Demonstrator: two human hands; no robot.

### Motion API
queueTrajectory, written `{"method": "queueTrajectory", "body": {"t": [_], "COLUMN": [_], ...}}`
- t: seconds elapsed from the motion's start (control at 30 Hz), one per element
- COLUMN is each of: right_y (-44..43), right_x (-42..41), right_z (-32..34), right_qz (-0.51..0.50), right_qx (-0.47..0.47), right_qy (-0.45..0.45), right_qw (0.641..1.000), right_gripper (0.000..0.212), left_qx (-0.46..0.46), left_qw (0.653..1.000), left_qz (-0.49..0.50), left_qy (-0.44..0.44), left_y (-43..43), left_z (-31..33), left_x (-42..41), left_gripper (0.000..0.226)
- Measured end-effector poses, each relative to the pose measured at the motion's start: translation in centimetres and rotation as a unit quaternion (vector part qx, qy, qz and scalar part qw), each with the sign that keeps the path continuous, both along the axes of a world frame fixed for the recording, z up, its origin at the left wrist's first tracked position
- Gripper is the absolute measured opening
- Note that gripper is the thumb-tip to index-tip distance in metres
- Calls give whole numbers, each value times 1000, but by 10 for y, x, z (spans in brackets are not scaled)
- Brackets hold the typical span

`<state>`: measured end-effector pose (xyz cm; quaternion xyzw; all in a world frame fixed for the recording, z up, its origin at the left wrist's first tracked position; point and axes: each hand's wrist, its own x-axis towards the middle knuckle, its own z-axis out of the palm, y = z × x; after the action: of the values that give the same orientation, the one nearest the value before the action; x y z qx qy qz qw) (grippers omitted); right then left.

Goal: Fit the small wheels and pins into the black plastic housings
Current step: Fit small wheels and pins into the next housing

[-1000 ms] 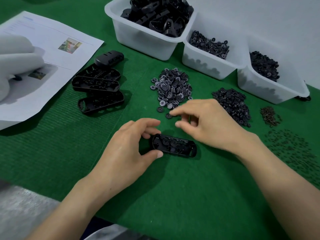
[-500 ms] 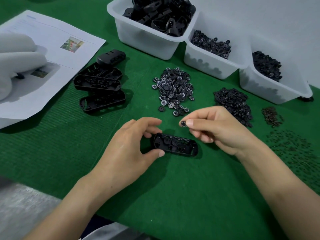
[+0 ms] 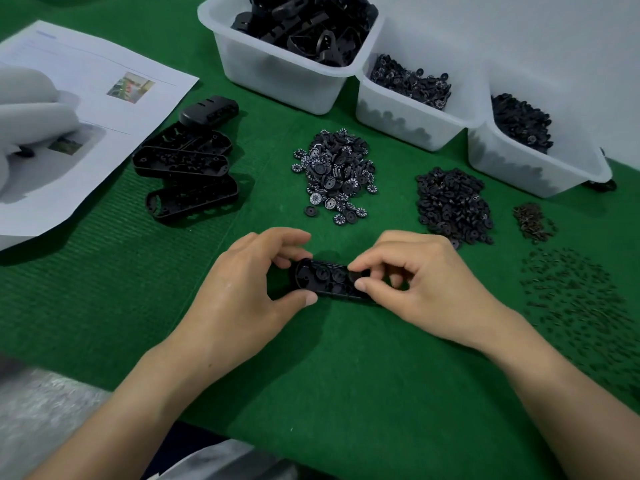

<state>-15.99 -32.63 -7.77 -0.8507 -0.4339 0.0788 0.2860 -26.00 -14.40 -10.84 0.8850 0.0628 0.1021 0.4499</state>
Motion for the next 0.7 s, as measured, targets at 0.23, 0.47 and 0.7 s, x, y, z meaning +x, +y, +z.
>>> {"method": "queueTrajectory", "body": {"t": [0.23,0.47,0.7], "right_y": [-1,-3,-4], "right_x": [1,0,4], "right_z": [1,-2,1], "right_qz": [23,20,-30], "right_qx": [-25,-27,-1], "right_qy": [-68,-102,-33], "right_qw": [997,994,999], "right_gripper": [12,15,23], "left_qx": [4,5,11], "left_qw": [1000,1000,1000], "left_qz": [3,4,4], "left_qy": [0,-2,3], "left_y": [0,-1,-1], "left_z": [-1,1,2], "left_x": [0,0,-1], "left_gripper": [55,54,55]}}
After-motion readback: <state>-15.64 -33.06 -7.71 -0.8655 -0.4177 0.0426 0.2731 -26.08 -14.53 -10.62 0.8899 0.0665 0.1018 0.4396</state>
